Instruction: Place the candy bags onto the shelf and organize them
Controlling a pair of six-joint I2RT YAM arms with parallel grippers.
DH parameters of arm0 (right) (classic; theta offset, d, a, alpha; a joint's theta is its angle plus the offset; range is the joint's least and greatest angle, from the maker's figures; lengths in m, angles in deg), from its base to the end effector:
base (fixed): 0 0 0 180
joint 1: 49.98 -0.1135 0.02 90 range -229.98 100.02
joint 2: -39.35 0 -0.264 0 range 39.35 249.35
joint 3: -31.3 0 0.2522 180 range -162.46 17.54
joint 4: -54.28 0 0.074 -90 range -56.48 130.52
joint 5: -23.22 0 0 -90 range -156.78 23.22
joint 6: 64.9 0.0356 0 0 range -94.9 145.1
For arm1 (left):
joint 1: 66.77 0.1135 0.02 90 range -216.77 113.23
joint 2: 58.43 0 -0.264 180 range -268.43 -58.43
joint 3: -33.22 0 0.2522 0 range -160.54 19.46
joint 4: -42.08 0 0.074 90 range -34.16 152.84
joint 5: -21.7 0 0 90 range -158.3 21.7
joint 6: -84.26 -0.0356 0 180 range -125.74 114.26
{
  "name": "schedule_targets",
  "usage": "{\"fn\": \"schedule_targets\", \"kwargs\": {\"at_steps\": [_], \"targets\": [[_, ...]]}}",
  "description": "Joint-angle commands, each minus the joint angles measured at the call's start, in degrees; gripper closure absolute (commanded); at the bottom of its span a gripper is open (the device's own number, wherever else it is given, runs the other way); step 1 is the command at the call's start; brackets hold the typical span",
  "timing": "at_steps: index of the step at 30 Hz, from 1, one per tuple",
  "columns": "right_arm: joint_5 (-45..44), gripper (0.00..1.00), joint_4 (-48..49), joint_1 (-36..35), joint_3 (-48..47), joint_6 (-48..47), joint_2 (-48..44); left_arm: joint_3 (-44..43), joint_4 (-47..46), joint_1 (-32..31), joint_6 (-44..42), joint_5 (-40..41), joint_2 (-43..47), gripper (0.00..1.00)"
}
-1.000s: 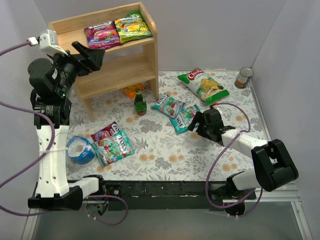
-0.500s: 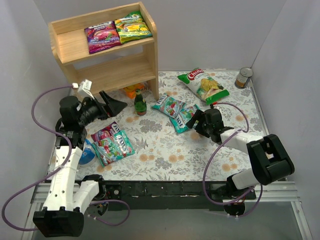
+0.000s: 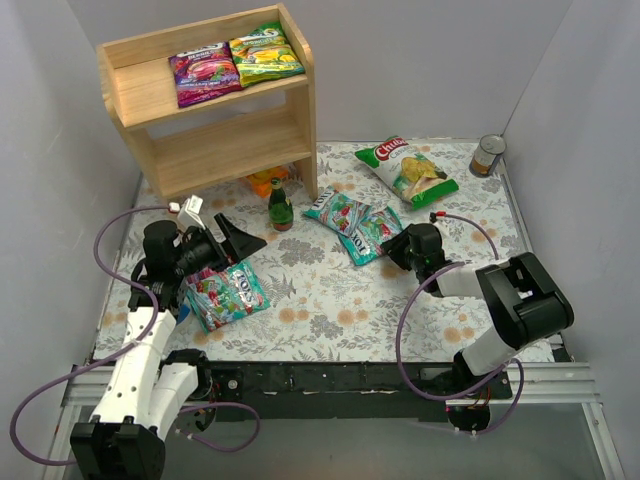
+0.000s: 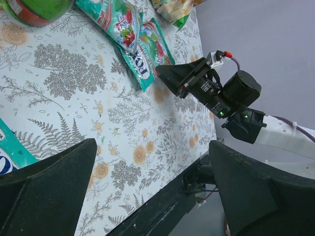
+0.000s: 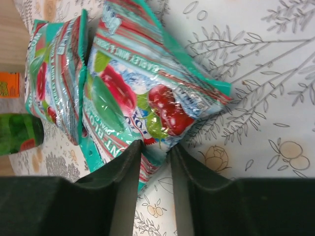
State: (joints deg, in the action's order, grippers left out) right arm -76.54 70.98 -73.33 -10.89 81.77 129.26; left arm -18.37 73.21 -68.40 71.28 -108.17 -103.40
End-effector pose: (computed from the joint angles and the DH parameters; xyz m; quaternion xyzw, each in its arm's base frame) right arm 0.2620 0.1065 0.1347 0.2888 0.8189 0.2586 0.4233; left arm 0.1752 -0.0278 0.2871 -0.3375 0.7384 -0.5441 0.2116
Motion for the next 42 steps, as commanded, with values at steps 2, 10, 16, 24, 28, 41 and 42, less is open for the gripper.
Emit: {"fn": "schedule_targets", "kwargs": {"at_steps": [2, 10, 16, 24, 28, 41, 42], "targets": [[-3.9, 0.72, -5.6, -0.1, 2.2, 1.7, 1.8, 1.5, -2.0, -0.3, 1.3, 0.6, -0.2, 0.02], [-5.6, 0.99, -13.1, 0.7, 2.5, -3.1, -10.5, 2.8, -4.4, -1.5, 1.6, -0.1, -3.3, 0.02], [-1.6, 0.99, -23.5, 0.7, -1.0, -11.0, -25.5, 5.9, -9.6, -5.5, 4.0, 1.4, -5.9, 0.02], [9.3, 0.99, -30.4, 0.9, -4.4, -18.6, -38.6, 7.1, -16.8, -10.9, 6.0, 1.5, -11.4, 0.02], [16.0, 0.99, -32.5, 0.9, -5.9, -21.0, -41.7, 7.2, -20.1, -13.5, 6.6, 0.2, -14.1, 0.02], [50.0, 0.99, -25.7, 0.9, -11.9, -31.3, -49.7, 5.0, -34.1, -23.2, 8.6, -9.0, -17.4, 0.02], [54.8, 0.99, -24.0, 0.9, -12.0, -31.4, -50.6, 4.9, -35.9, -23.6, 8.6, -9.8, -17.0, 0.02]]}}
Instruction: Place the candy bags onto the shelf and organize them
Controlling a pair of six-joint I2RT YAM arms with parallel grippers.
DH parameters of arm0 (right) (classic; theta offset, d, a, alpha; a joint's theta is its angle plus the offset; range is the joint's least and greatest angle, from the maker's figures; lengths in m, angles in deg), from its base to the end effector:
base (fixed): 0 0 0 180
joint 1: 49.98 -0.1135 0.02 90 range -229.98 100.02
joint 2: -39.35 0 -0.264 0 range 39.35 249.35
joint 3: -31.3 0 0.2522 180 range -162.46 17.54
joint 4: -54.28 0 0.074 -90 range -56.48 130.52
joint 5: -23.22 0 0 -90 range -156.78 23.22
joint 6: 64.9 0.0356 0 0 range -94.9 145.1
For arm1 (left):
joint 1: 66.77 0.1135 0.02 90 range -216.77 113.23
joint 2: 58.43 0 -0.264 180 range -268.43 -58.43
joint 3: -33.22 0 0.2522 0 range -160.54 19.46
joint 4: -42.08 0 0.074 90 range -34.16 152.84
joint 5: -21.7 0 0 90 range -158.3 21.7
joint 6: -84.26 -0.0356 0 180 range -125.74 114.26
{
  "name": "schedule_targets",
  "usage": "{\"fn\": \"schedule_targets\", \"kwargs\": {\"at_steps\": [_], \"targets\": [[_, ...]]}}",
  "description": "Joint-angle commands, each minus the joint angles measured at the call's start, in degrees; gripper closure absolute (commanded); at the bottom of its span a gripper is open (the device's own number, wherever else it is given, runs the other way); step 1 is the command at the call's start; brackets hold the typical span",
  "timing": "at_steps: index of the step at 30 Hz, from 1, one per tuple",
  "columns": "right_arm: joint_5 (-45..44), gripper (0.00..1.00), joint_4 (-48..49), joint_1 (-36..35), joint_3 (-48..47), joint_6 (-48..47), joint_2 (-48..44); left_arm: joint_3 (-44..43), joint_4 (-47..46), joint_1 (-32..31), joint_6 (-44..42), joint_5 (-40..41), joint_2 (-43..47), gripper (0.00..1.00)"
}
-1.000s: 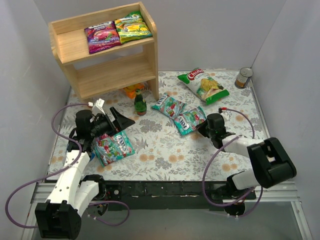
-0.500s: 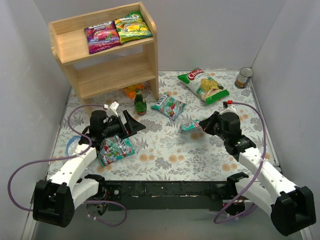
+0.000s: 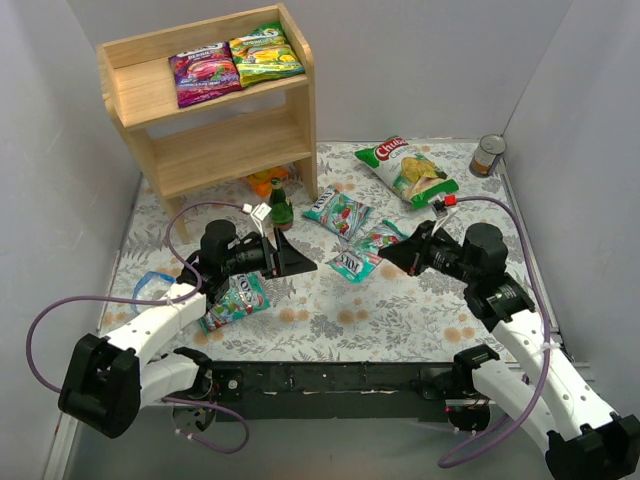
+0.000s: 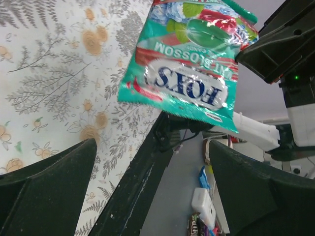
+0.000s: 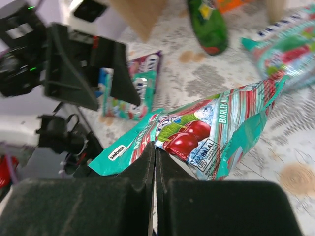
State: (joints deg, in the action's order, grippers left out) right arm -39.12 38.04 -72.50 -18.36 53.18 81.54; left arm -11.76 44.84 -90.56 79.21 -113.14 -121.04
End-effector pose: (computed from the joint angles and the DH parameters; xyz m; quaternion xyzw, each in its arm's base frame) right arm 0.1588 0.0837 0.3075 -0.1197 0.7438 0.4342 0.4939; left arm 0.2021 -0.1165 0.2369 -0.1987 0.7642 -0.6113 0.0528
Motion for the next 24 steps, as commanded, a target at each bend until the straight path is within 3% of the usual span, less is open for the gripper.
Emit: {"fn": "schedule_targets", "kwargs": {"at_steps": [1, 9, 18, 22, 24], "targets": [[19.5, 0.99, 10.0, 0.0, -4.5, -2.7, -3.5, -2.0, -8.4, -2.0, 0.2, -5.8, 0.8, 0.02], [36.6, 0.99, 23.3, 0.0, -4.0, 2.5, -6.1, -3.0, -20.3, -8.3, 3.8, -11.4, -0.1, 0.02], [41.5, 0.99, 27.9, -0.2, -3.7, 3.8, -7.7, -3.0, -42.9, -14.8, 17.3, -12.9, -5.3, 0.02], [41.3, 0.99, 28.1, -0.2, -3.0, 3.8, -7.8, -5.0, -45.8, -19.3, 18.3, -12.8, -8.3, 0.12], [40.8, 0.99, 27.5, -0.2, -2.8, 3.7, -8.1, -5.7, -42.9, -19.5, 17.3, -12.7, -8.6, 0.27]]}}
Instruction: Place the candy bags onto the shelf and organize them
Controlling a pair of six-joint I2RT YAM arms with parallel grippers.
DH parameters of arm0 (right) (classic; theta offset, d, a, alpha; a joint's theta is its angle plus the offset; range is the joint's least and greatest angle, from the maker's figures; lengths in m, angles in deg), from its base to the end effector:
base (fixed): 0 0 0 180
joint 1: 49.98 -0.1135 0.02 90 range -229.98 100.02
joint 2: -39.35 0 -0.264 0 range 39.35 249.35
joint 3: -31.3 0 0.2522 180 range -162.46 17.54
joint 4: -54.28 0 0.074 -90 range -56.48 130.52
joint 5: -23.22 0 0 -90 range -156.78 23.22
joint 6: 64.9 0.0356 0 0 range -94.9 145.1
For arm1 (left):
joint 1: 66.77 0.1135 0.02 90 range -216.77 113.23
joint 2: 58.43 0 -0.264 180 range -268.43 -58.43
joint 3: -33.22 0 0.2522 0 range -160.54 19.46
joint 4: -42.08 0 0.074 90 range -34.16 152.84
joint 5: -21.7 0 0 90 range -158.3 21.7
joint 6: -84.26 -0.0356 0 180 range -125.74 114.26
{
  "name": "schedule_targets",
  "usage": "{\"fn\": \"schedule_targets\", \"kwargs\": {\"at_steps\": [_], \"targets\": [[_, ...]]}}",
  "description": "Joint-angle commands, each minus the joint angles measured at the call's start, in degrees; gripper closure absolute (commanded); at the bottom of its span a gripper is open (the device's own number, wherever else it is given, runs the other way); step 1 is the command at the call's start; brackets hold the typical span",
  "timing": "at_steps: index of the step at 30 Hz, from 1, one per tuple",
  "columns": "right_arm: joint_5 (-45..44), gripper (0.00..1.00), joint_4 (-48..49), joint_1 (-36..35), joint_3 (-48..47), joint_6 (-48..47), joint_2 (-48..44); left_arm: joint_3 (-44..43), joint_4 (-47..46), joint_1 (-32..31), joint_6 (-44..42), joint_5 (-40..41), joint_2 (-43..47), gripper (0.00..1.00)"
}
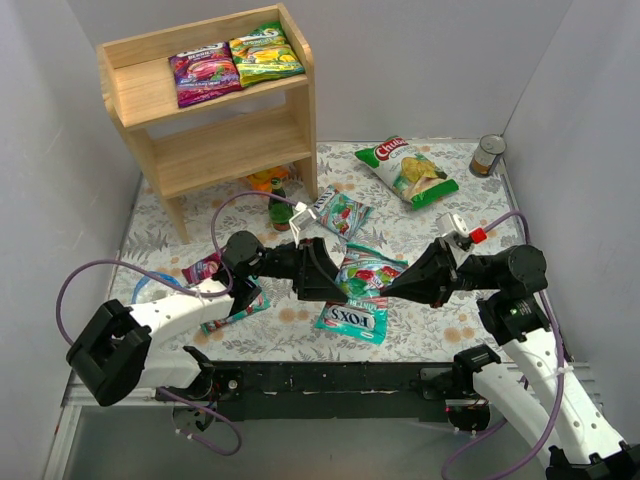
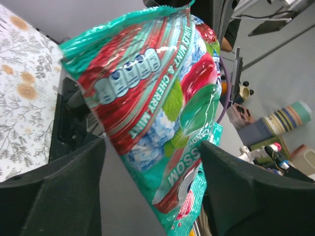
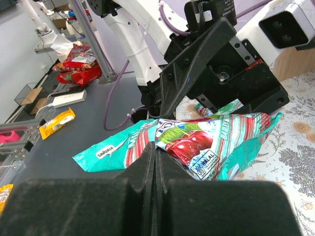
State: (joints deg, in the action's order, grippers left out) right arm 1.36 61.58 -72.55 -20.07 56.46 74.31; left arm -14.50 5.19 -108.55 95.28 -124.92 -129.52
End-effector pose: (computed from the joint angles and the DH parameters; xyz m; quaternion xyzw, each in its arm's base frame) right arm 0.1032 0.0787 0.3711 -0.4330 0.4875 0.5875 0.4793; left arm 0.1718 -0.1934 0.2851 -0.0545 -0.6578 0.7490 0.0576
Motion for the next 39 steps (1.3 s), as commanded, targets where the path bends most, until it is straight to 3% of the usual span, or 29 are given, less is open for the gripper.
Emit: {"fn": "schedule_targets", "kwargs": {"at_steps": [1, 2, 8, 13, 18, 20, 21, 24, 26, 32, 39], "targets": [[0.2, 0.99, 3.6, -0.1, -1.1, 0.1, -1.1, -3.4, -1.6, -1.6, -1.0, 0.4, 0.3, 0.31], [-0.2, 0.99, 2.5, -0.2, -1.2, -0.8, -1.3, -3.7, 0.4, -1.6, -2.4, 1.3, 0.9, 0.38], [-2.2, 0.99, -4.7, -0.2, -2.1, -5.4, -2.6, -6.7, 17.7, -1.5, -12.4, 6.9, 6.0, 0.49], [-3.3, 0.99, -5.1, -0.2, -1.4, -5.4, -2.8, -7.9, 22.6, -1.5, -14.0, 8.7, 6.2, 0.78], [-6.2, 0.98, -8.4, -0.2, -1.6, -7.9, -3.8, -9.3, 27.3, -1.5, -15.8, 11.8, 7.0, 0.96], [-9.8, 0.89, -11.8, -0.1, -1.9, -10.2, -4.6, -10.9, 32.8, -1.5, -17.8, 13.5, 7.5, 1.0], [-11.3, 0.69, -13.3, -0.2, -2.1, -11.2, -4.6, -12.8, 34.9, -1.5, -18.6, 14.8, 7.7, 1.0], [-18.8, 0.37, -19.8, -0.1, -3.6, -14.5, -3.8, -16.8, 44.6, -1.1, -22.1, 19.6, 8.2, 1.0], [-27.4, 0.27, -25.5, -0.2, -4.8, -16.5, -2.8, -22.3, 53.8, -1.0, -25.1, 24.5, 8.3, 1.0], [-49.7, 0.18, -31.5, -0.1, -4.9, -15.3, -1.5, -34.2, 68.6, -0.9, -31.2, 38.9, 11.4, 1.0], [-56.1, 0.19, -33.8, -0.1, -4.8, -12.2, 2.8, -52.0, 80.5, -0.7, -36.7, 54.7, 8.3, 1.0]]}}
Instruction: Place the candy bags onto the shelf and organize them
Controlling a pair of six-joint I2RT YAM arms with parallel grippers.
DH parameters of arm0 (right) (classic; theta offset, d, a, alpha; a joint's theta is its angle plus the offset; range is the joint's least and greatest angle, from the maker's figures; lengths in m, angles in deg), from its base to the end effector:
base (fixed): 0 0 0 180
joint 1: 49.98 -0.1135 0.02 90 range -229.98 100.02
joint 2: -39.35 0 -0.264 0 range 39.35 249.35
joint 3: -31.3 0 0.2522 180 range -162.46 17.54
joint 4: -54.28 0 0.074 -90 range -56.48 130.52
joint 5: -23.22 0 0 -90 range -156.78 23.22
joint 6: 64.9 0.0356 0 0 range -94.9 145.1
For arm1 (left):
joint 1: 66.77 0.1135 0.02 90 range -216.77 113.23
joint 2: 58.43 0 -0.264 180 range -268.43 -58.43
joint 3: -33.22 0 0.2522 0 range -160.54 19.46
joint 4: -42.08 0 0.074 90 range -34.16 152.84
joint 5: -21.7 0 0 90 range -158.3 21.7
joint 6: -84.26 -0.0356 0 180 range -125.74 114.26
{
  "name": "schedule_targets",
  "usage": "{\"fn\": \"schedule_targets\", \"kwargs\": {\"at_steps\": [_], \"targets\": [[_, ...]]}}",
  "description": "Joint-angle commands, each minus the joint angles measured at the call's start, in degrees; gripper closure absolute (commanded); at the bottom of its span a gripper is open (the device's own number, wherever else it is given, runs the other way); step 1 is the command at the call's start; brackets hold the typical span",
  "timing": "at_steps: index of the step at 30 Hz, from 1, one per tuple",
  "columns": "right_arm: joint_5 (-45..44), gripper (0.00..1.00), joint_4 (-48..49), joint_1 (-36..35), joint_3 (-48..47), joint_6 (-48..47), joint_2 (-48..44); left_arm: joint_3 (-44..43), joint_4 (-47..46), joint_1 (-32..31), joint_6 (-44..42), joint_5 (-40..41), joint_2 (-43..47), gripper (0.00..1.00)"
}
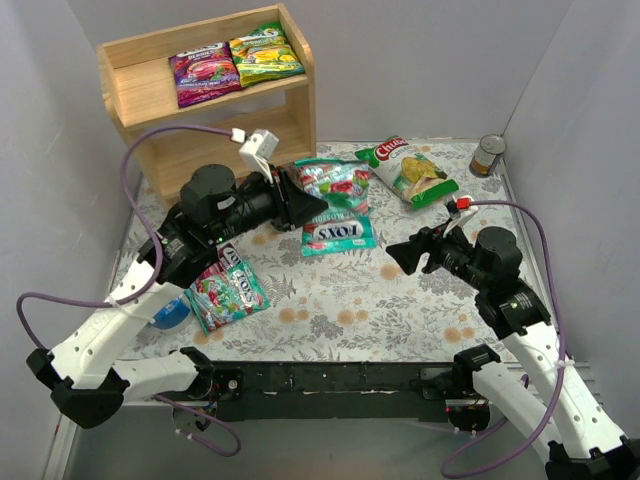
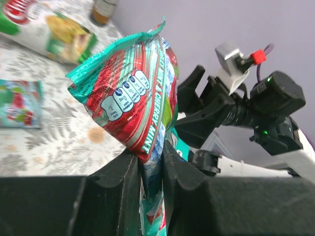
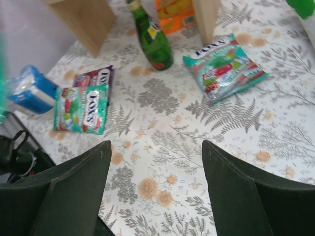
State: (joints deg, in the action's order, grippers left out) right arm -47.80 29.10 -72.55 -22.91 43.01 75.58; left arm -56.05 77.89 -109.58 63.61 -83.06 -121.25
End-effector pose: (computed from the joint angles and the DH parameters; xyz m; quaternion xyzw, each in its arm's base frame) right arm 0.1375 0.0697 0.3339 -0.1390 0.7348 0.3417 0.5692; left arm 0.1642 -0.1644 0.4430 -0.0927 0.7550 -0.5871 0.2768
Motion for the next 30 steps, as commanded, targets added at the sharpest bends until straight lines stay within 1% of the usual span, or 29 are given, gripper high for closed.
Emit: {"fn": "schedule_targets", "kwargs": {"at_steps": [1, 3, 4, 5, 6, 7, 9, 10, 12, 13, 17, 20, 21, 23, 24, 26, 27, 29, 30], "targets": [[-6.8, 0.2, -0.6, -0.1, -1.2, 1.9, 1.7, -12.2, 8.4, 0.4, -5.7, 14.0, -0.3, 1.0], [-6.7, 0.2, -0.1, -0.1, -0.5, 2.4, 1.9, -18.0, 10.4, 0.5, -8.0, 17.8, -1.2, 1.0], [-6.8, 0.2, 0.3, -0.1, 0.0, 2.7, 2.0, -20.4, 11.3, 0.6, -8.8, 22.5, -1.9, 1.0], [-6.9, 0.2, 0.5, -0.1, 0.2, 2.9, 2.1, -22.6, 13.4, 0.8, -9.7, 25.3, -2.6, 1.0], [-6.9, 0.2, 0.7, -0.2, 0.5, 3.1, 2.1, -27.5, 14.2, 1.1, -10.9, 27.2, -4.5, 1.0], [-7.0, 0.2, 0.9, -0.1, 0.6, 3.1, 2.2, -29.9, 15.2, 1.6, -12.6, 29.9, -5.5, 1.0], [-7.1, 0.21, 0.8, -0.1, 0.9, 3.0, 2.5, -35.1, 17.5, 2.2, -14.4, 30.8, -9.0, 1.0], [-7.1, 0.21, 0.8, -0.1, 1.0, 3.0, 2.7, -39.8, 18.0, 2.8, -16.1, 31.5, -10.1, 1.0], [-7.0, 0.21, 0.8, -0.1, 1.1, 2.9, 3.1, -44.9, 19.8, 3.3, -17.3, 32.8, -12.7, 1.0], [-7.0, 0.21, 0.8, -0.1, 1.1, 2.9, 3.1, -49.1, 20.3, 3.9, -18.0, 33.1, -15.0, 1.0], [-6.9, 0.21, 0.3, -0.1, 1.1, 2.5, 3.1, -54.4, 19.8, 6.2, -20.3, 33.8, -19.0, 1.0], [-7.0, 0.21, -0.2, -0.1, 1.0, 2.1, 2.9, -56.7, 19.4, 12.3, -19.8, 29.3, -22.1, 1.0], [-7.2, 0.21, -0.4, -0.1, 1.0, 2.1, 2.8, -56.4, 18.8, 16.5, -18.5, 25.4, -22.7, 1.0], [-7.6, 0.21, -0.8, -0.1, 1.2, 2.0, 2.4, -55.7, 16.9, 19.9, -18.0, 21.7, -23.9, 1.0], [-7.7, 0.21, -1.0, 0.0, 1.3, 2.0, 2.4, -55.4, 16.2, 22.6, -17.8, 18.2, -24.2, 1.0], [-7.9, 0.21, -1.1, -0.1, 1.3, 2.0, 2.0, -56.3, 14.9, 25.1, -17.8, 15.1, -25.8, 1.0], [-7.9, 0.21, -1.2, -0.1, 1.3, 2.0, 2.1, -59.3, 15.0, 28.3, -17.7, 10.2, -26.8, 1.0], [-7.9, 0.21, -1.1, 0.0, 1.3, 2.0, 2.2, -63.5, 17.0, 31.7, -17.5, 5.2, -29.2, 1.0], [-7.9, 0.21, -1.1, -0.1, 1.3, 2.0, 2.4, -66.1, 17.2, 36.3, -16.8, 3.3, -31.1, 1.0]]}}
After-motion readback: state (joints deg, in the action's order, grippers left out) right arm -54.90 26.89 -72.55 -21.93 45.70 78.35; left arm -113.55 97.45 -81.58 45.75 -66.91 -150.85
